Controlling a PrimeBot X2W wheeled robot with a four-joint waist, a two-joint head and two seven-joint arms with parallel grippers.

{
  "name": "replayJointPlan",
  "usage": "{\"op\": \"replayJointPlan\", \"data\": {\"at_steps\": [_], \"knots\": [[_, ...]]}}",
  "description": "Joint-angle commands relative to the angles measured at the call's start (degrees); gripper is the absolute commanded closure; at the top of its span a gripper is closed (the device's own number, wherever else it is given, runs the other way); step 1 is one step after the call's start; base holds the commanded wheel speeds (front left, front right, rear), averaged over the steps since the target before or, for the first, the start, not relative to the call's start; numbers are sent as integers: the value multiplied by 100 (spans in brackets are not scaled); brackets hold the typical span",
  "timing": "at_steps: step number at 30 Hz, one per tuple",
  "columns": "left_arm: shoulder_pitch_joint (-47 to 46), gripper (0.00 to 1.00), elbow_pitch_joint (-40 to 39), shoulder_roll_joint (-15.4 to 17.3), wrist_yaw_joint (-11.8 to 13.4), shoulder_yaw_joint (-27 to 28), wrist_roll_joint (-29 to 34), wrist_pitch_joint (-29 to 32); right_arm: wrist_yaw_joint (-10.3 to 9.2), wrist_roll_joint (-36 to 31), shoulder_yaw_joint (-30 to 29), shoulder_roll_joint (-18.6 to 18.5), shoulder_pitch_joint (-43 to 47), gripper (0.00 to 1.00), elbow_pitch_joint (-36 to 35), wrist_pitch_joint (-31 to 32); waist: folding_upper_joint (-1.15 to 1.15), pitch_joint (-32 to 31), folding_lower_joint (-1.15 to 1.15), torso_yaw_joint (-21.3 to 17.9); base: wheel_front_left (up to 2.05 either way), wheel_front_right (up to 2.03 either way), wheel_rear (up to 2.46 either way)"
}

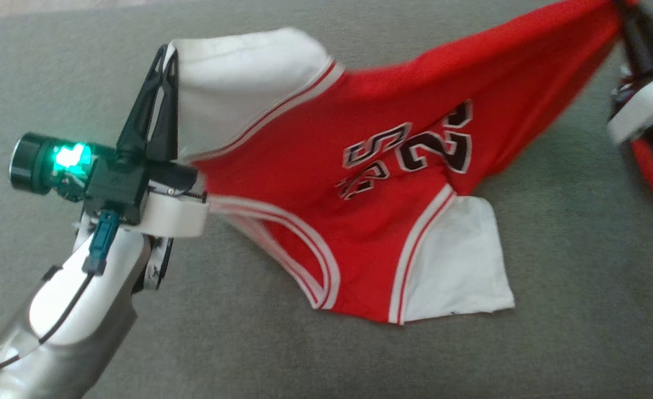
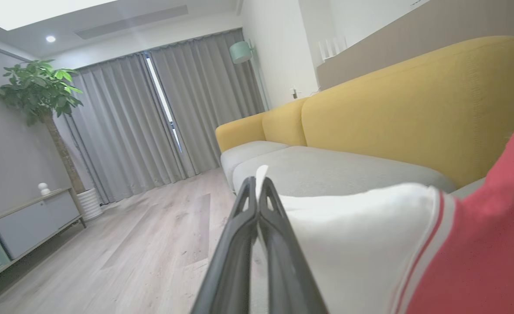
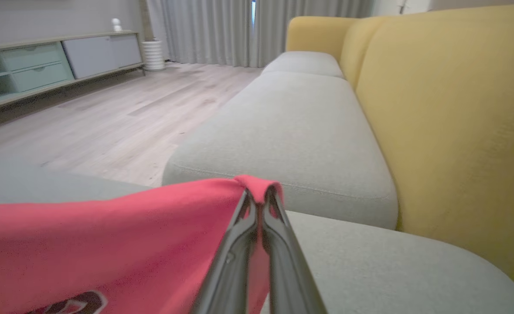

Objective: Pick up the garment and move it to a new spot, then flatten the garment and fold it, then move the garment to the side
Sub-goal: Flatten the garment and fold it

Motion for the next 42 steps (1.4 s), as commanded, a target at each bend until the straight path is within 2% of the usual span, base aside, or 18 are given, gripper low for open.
{"op": "replayJointPlan", "data": {"at_steps": [1, 8, 12, 13, 14, 21, 26, 35, 42], "knots": [[-55, 100, -158, 245, 20, 247, -40, -40, 44, 12, 134, -72, 389, 100, -297, -62, 0, -112, 0, -212, 0, 0, 0], [298, 100, -146, 277, 35, 148, -141, -10, 44, 37, 480, -215, 2212, 100, -1658, 128, 0, -196, 0, -364, 0, 0, 0], [389, 100, -158, 319, 53, 130, -167, 10, 44, 128, 346, -199, 3323, 100, -2220, 355, 0, -247, 0, -383, 0, 0, 0], [411, 100, -161, 333, 61, 134, -177, 14, 44, 185, 225, -151, 3554, 73, -2290, 387, 0, -265, 0, -395, 0, 0, 0], [430, 100, -168, 346, 71, 137, -185, 18, 44, 274, 99, -91, 3769, 0, -2345, 434, 0, -276, 0, -401, 0, 0, 0], [493, 100, -231, 406, 131, 145, -202, 32, 44, 1510, -1161, 470, 4663, 0, -2869, 547, 0, -260, 0, -384, 0, 0, 0], [485, 100, -271, 402, 152, 127, -198, 33, 44, 1712, -1711, 572, 4655, 0, -3061, 618, 0, -175, 0, -323, 0, 0, 0], [395, 100, -258, 366, 135, 80, -185, 36, 44, 1697, -1906, 939, 4169, 0, -2659, 971, 0, -27, 0, -169, 0, 0, 0], [344, 100, -230, 348, 133, 42, -173, 33, 44, 1665, -1958, 1125, 3840, 0, -1983, 970, 0, -8, 0, -58, 0, 0, 0]]}}
